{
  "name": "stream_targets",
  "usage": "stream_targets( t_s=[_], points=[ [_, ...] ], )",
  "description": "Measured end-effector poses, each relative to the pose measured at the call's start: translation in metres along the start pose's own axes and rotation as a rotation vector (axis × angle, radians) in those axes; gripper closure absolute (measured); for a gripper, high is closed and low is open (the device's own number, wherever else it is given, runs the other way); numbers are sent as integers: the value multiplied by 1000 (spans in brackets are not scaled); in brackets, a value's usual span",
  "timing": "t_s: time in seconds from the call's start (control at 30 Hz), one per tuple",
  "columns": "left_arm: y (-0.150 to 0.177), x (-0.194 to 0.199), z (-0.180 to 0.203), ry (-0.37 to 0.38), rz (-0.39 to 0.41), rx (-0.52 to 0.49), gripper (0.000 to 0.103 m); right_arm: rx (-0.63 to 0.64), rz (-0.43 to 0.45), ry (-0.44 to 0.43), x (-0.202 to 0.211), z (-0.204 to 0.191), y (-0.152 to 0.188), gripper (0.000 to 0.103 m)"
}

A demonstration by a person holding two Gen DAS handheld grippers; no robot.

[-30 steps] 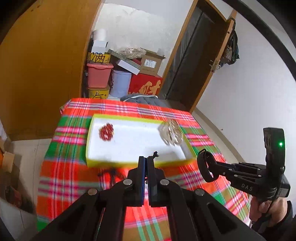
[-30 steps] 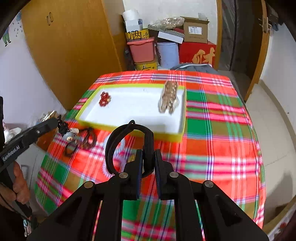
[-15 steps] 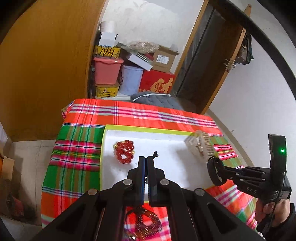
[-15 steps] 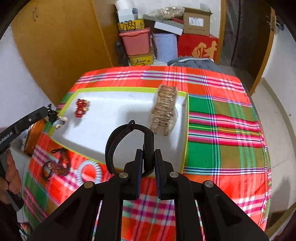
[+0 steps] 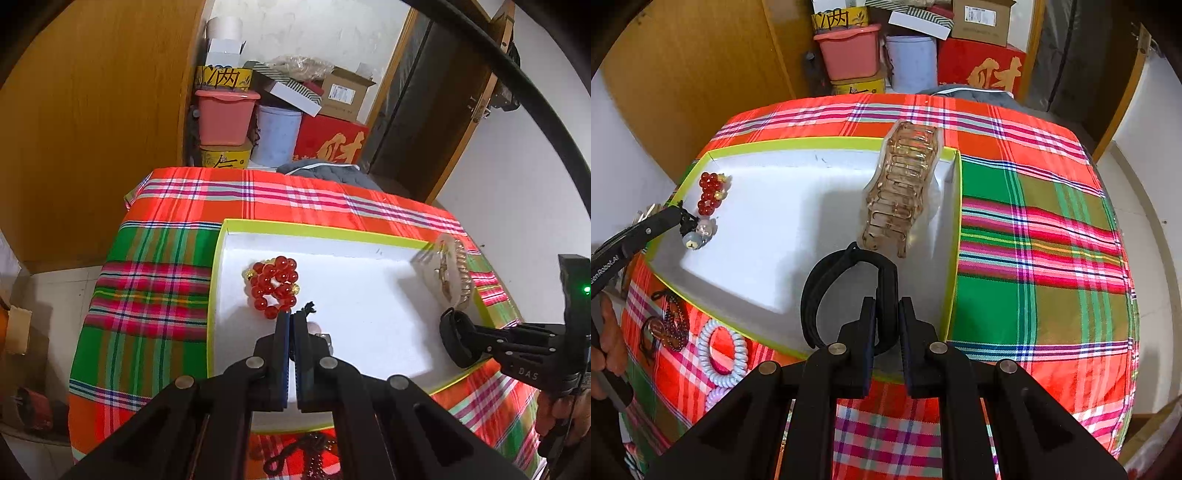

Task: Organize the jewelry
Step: 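Release the charm into the tray with the left tool while the right tool releases the bracelet, then withdraw both tools from the tray back over the loose jewelry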

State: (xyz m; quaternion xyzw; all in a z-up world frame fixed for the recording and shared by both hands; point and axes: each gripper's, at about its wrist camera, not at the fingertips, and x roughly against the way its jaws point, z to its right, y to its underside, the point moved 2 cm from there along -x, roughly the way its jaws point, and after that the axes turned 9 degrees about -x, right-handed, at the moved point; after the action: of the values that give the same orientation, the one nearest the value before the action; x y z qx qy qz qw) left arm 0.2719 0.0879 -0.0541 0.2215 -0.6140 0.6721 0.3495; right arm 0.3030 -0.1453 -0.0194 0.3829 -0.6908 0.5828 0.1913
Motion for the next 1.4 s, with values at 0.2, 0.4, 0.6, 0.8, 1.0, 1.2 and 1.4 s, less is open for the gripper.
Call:
stream_targets(
  t_s=[0.2, 0.4, 0.6, 0.8, 1.0, 1.2, 1.4],
  points=[
    [0, 1, -2, -34, -1, 4, 101, -12, 23, -17, 8, 0, -1, 80],
    [-4, 16, 0, -35, 25, 6, 90, -17, 78, -58, 28, -4, 5, 65],
    [0, 45, 2, -25, 62, 26, 80, -36, 125, -98, 55, -3, 20, 65],
    [23, 82, 16, -29, 84, 14, 80, -54, 156, -125, 78, 0, 44, 65],
    [50, 116, 24, -43, 93, 36, 80, -73, 166, -161, 101, 3, 74, 65],
    [80, 140, 31, -51, 84, 43, 80, -68, 165, -205, 121, 2, 108, 65],
    [105, 159, 35, -43, 69, 55, 80, -65, 145, -217, 128, 1, 136, 65]
  ],
)
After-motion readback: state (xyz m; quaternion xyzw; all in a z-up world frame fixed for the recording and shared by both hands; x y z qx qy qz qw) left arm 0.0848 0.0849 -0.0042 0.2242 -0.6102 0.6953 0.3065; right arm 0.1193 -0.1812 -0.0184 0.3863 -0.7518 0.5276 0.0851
